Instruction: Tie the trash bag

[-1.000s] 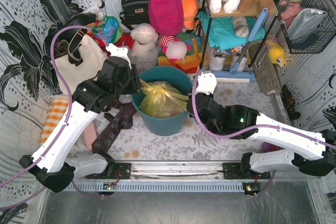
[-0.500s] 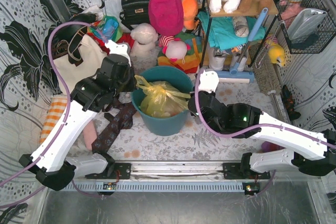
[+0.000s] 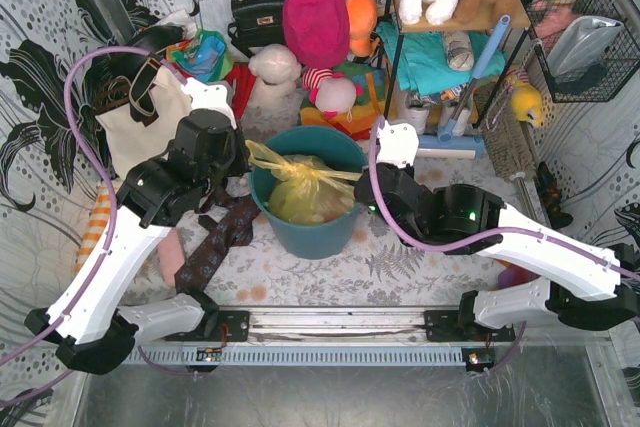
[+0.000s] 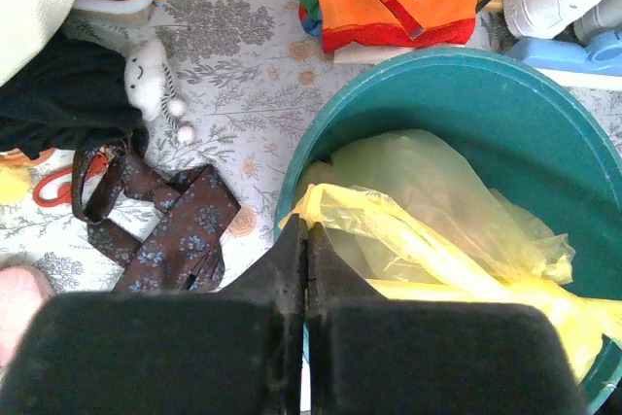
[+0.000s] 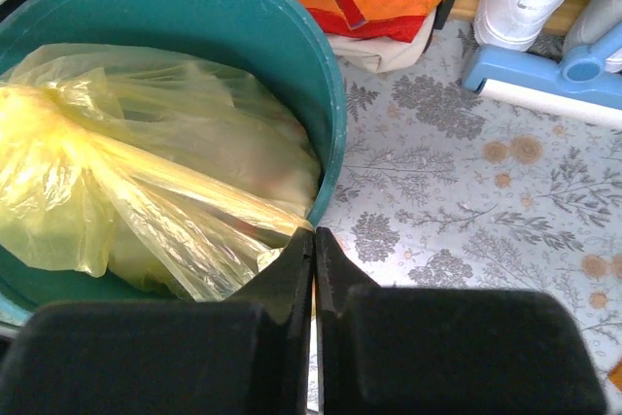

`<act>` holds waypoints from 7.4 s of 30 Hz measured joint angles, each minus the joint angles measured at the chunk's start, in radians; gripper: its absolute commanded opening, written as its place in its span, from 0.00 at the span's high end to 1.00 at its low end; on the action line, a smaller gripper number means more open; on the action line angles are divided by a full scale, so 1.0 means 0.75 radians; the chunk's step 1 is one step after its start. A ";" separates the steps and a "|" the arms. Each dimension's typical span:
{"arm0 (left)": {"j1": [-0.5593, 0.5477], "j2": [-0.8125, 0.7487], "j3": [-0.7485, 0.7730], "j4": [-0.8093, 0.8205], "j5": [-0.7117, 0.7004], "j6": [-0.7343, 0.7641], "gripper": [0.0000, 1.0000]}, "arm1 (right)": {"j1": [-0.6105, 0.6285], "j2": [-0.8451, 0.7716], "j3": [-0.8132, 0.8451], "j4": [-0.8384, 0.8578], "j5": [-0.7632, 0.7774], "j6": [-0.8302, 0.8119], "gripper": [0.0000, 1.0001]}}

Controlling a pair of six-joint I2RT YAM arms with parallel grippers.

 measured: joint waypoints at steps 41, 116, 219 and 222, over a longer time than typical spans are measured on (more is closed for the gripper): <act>-0.002 0.190 0.158 -0.051 0.047 0.099 0.52 | 0.005 0.008 0.008 0.011 -0.255 -0.003 0.50; 0.092 0.130 0.061 -0.138 0.328 0.217 1.00 | -0.347 -0.104 -0.273 0.196 -0.799 0.175 0.88; 0.176 -0.133 0.006 -0.070 0.078 0.105 1.00 | -0.373 0.397 0.417 -0.060 -0.591 -0.280 1.00; 0.176 -0.122 0.010 -0.012 0.233 0.102 1.00 | -0.373 0.397 0.451 0.045 -0.732 -0.296 1.00</act>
